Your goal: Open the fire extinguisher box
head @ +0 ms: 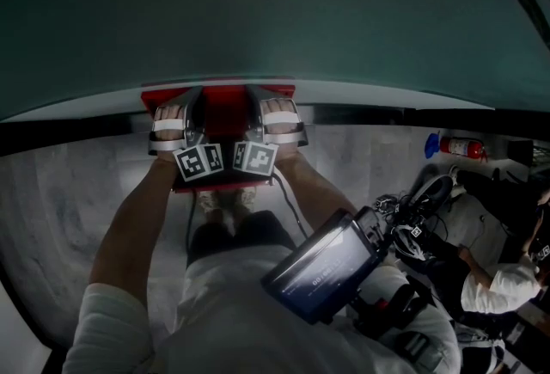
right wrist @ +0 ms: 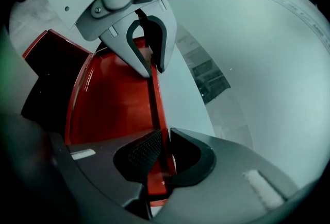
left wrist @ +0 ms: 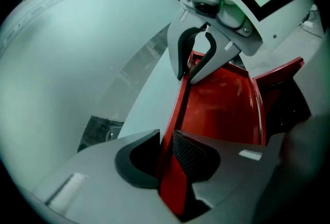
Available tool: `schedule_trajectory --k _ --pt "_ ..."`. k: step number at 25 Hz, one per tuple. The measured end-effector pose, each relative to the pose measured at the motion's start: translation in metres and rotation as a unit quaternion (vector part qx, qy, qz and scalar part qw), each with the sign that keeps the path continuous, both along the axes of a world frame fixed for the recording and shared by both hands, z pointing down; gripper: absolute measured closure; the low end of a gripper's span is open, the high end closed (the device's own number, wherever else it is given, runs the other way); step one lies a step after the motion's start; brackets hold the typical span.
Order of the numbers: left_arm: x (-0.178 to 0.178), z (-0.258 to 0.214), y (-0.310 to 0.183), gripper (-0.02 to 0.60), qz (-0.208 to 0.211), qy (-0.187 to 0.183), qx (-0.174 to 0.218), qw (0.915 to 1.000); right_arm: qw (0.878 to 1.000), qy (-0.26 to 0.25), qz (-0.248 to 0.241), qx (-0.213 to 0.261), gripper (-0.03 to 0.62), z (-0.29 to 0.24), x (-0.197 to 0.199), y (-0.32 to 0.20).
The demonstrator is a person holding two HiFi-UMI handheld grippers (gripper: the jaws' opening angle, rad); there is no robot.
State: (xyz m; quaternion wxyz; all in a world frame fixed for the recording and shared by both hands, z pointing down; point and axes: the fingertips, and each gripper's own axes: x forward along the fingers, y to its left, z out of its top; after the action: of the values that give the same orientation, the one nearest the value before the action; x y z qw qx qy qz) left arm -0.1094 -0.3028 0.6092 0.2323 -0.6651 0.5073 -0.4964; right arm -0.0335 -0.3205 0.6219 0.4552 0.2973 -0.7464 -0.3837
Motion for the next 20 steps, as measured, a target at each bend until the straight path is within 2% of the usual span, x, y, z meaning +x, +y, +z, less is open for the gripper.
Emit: schedule_trajectory --k 7,11,15,17,18,20 --pt "-0.001 -0.002 0.0 0.501 -0.007 0.01 0.001 0.9999 1.0 -0.008 0.002 -0.013 0.518 -0.001 -0.001 0.001" --pt "-0.006 -0.003 0.001 0.44 -0.023 0.038 -0.006 0.999 0.999 -0.033 0.014 -0.041 0.471 -0.002 -0.001 0.0" --pt "-0.013 -0.01 0.007 0.433 -0.043 0.069 -0.006 0.9967 0.996 -0.061 0.028 -0.06 0.454 -0.009 0.002 0.0" --pt "-0.014 -0.019 0.013 0.439 -0.066 0.104 -0.001 0.9924 0.99 -0.104 0.053 -0.084 0.482 -0.018 0.01 -0.001" --pt "-0.015 -0.026 0.018 0.462 -0.082 0.128 0.005 0.9883 0.983 -0.137 0.071 -0.101 0.507 -0.023 0.015 0.0" --pt "-0.021 -0.038 0.033 0.524 -0.12 0.188 0.022 0.9745 0.961 -0.211 0.11 -0.138 0.55 -0.036 0.025 0.005"
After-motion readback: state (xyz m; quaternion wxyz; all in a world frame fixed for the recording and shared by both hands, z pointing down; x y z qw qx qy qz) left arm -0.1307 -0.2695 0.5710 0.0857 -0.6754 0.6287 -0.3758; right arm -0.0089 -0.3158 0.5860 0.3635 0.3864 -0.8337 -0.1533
